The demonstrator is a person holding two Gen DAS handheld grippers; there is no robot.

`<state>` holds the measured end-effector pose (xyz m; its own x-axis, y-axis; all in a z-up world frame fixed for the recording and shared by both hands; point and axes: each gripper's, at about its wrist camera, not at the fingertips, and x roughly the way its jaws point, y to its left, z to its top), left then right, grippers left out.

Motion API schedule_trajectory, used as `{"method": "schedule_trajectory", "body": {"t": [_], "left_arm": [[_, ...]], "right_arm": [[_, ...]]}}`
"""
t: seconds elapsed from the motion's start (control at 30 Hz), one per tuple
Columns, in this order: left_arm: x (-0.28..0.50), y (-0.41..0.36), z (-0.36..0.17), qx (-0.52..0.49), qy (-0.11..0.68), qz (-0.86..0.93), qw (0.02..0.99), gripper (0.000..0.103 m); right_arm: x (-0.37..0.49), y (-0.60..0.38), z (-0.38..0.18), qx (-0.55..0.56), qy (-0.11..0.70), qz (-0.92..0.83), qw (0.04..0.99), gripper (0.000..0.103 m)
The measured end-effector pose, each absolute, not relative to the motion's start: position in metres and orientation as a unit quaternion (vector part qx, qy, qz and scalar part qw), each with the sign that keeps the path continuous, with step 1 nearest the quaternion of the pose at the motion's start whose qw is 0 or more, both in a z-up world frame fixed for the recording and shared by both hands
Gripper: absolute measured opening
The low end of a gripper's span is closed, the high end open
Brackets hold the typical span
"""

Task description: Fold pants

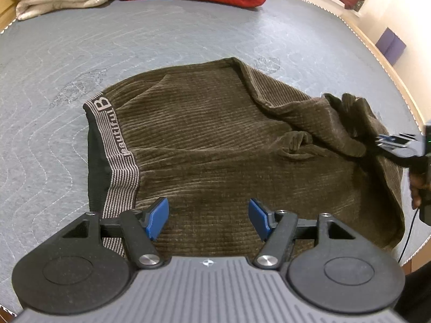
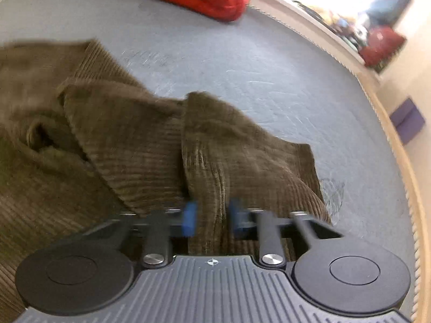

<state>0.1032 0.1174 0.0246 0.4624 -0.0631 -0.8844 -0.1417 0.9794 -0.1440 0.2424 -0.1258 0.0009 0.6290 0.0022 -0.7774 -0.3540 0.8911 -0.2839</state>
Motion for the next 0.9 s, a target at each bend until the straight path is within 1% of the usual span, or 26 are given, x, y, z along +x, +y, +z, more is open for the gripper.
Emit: {"method": "schedule_trajectory", "body": {"t": [0.13, 0.23, 0.37, 0.47, 0.6, 0.67, 0.9], "left_arm": [[0.102, 0.115, 0.028, -0.102, 0.514, 0.016, 0.852, 0.071], [0.099, 0.109, 0.03, -0.102, 0.513, 0.005, 0.852, 0.071], [0.093, 0.1, 0.034, -0.09, 0.509, -0.014, 0.856, 0.071], [0.091, 0.098, 0.031, -0.082, 0.512, -0.017, 0.855, 0.071], [0.095, 0.106, 0.025, -0.079, 0.519, 0.001, 0.851, 0.071], [0.098, 0.111, 0.022, -0.084, 0.523, 0.011, 0.848, 0.071], [0.102, 0.107, 0.017, -0.068, 0.528, 0.013, 0.846, 0.071]], "right_arm": [[0.234, -0.178, 0.04, -0.096, 0.372, 0.077, 0.92, 0.011], [0.214, -0.249, 0.064, 0.009, 0.327, 0.023, 0.945, 0.01], [0.168, -0.367, 0.066, 0.139, 0.299, -0.105, 0.938, 0.01], [0.131, -0.453, 0.04, 0.219, 0.331, -0.216, 0.892, 0.009], [0.09, -0.531, -0.022, 0.311, 0.436, -0.308, 0.786, 0.009], [0.077, -0.549, -0.036, 0.358, 0.438, -0.312, 0.763, 0.008], [0.065, -0.561, -0.037, 0.408, 0.418, -0.319, 0.746, 0.007]]}}
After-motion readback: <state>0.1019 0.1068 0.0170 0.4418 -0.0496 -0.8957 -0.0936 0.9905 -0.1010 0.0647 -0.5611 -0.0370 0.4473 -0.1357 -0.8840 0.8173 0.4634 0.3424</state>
